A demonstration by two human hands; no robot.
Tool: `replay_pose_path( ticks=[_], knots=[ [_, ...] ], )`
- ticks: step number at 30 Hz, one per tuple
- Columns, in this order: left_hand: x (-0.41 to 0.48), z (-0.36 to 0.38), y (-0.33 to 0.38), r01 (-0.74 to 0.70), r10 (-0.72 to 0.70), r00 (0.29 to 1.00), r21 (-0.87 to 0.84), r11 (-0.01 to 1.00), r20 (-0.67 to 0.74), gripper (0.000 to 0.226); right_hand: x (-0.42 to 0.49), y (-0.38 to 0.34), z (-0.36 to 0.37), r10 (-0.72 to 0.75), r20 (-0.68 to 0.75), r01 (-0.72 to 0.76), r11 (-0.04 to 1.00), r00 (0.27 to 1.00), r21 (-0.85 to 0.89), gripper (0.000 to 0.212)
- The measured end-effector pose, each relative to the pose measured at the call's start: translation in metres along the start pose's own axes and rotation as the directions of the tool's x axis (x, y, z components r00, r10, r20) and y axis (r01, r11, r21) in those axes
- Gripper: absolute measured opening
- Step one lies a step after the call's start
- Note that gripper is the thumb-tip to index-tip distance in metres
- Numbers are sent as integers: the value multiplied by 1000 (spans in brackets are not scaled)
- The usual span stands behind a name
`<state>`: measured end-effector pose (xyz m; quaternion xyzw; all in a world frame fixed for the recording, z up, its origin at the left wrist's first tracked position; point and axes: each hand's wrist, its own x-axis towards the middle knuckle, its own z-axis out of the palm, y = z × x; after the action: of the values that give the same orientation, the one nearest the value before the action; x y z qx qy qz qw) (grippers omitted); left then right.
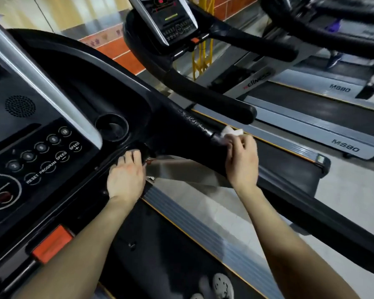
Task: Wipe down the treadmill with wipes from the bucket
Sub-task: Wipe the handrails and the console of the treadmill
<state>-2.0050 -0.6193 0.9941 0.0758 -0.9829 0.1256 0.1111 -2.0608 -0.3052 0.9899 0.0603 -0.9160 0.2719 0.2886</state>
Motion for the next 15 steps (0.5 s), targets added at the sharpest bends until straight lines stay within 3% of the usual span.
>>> replay_pose_path(
  ticks=[2, 4, 7, 10, 15],
  knots=[
    [-1, -3, 1, 10, -10, 1000, -28, 1000, -4, 44, 5, -1, 17, -49, 169, 42, 998, 984, 42, 33],
    [-1, -5, 1, 6, -7, 1000, -57, 998, -11, 45, -8, 9, 24, -193, 269, 199, 980, 944, 3, 42],
    [-1, -5, 1, 10, -11, 1000, -88, 996, -8, 50, -34, 48, -6, -283, 338, 320, 946, 898, -59, 48],
    [0, -3, 4, 34, -35, 999, -98, 995, -15, 64, -65, 76, -31, -269, 433, 375, 909, 860, -180, 65],
    [-2, -14, 44, 85, -91, 995, -109, 990, -49, 99, -3, 40, 18, -317, 455, 430, 886, 832, -170, 72]
  ],
)
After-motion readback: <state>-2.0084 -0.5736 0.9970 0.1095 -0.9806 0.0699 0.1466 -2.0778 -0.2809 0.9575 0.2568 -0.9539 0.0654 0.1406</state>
